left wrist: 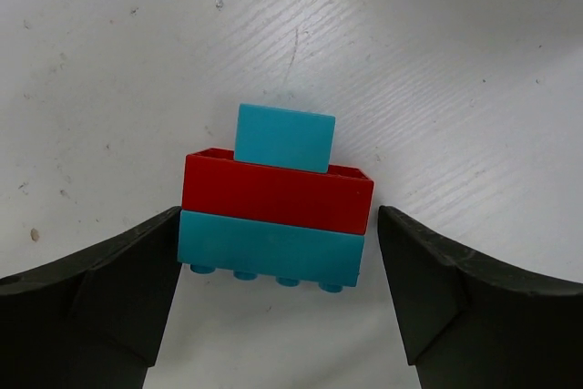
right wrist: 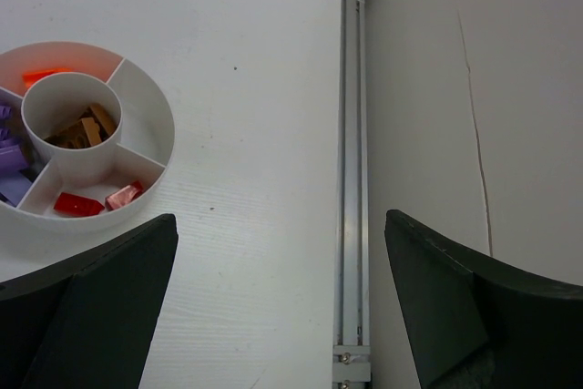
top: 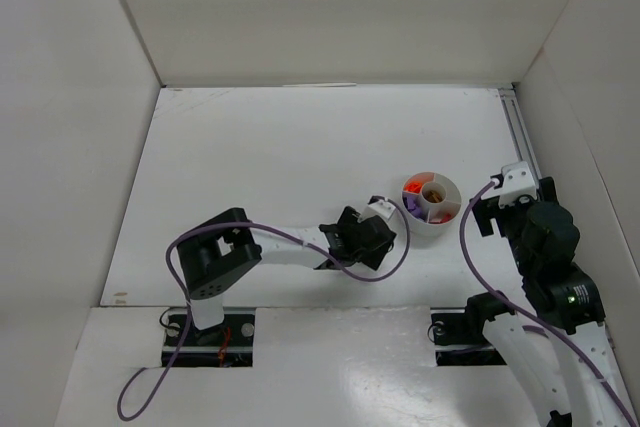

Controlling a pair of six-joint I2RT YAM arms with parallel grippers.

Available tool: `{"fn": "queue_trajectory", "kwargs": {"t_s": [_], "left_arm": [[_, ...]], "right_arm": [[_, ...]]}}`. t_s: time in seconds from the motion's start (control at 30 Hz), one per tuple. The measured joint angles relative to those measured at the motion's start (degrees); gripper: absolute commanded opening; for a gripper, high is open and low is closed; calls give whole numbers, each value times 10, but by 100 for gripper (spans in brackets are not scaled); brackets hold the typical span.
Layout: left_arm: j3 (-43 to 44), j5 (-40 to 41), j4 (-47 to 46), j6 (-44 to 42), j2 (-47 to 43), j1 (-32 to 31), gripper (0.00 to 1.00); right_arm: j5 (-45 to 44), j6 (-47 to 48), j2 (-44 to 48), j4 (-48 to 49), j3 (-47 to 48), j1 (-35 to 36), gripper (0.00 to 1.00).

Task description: Sort the legos into containers by color

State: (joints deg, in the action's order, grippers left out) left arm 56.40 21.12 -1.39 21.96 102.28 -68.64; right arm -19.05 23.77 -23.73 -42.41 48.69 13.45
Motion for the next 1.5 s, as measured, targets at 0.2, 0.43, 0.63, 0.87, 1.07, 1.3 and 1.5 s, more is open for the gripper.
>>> {"fn": "queue_trajectory", "kwargs": {"t_s": [0.2, 0.43, 0.63, 0.87, 1.07, 1.3, 1.5], "left_arm": [[0, 8, 0, -3, -1, 0, 55], [-30, 23, 10, -33, -65, 0, 54], [-90, -37, -28, -125, -238, 1, 63], [-139, -113, -88, -225, -381, 1, 61], [-156, -94, -103, -256, -388, 1, 56], [-176, -53, -146, -264, -388, 1, 56], [-181, -39, -174, -278, -397, -1, 56]], "right_arm": [[0, 0, 0, 0, 0, 0, 100], [2, 0, -7, 0, 0, 0, 100], [81, 0, -68, -11, 31, 0, 100], [322, -42, -193, -4, 99, 0, 100], [536, -137, -277, 42, 156, 0, 98], [690, -228, -336, 80, 134, 0, 94], [732, -270, -354, 101, 123, 0, 94]]}}
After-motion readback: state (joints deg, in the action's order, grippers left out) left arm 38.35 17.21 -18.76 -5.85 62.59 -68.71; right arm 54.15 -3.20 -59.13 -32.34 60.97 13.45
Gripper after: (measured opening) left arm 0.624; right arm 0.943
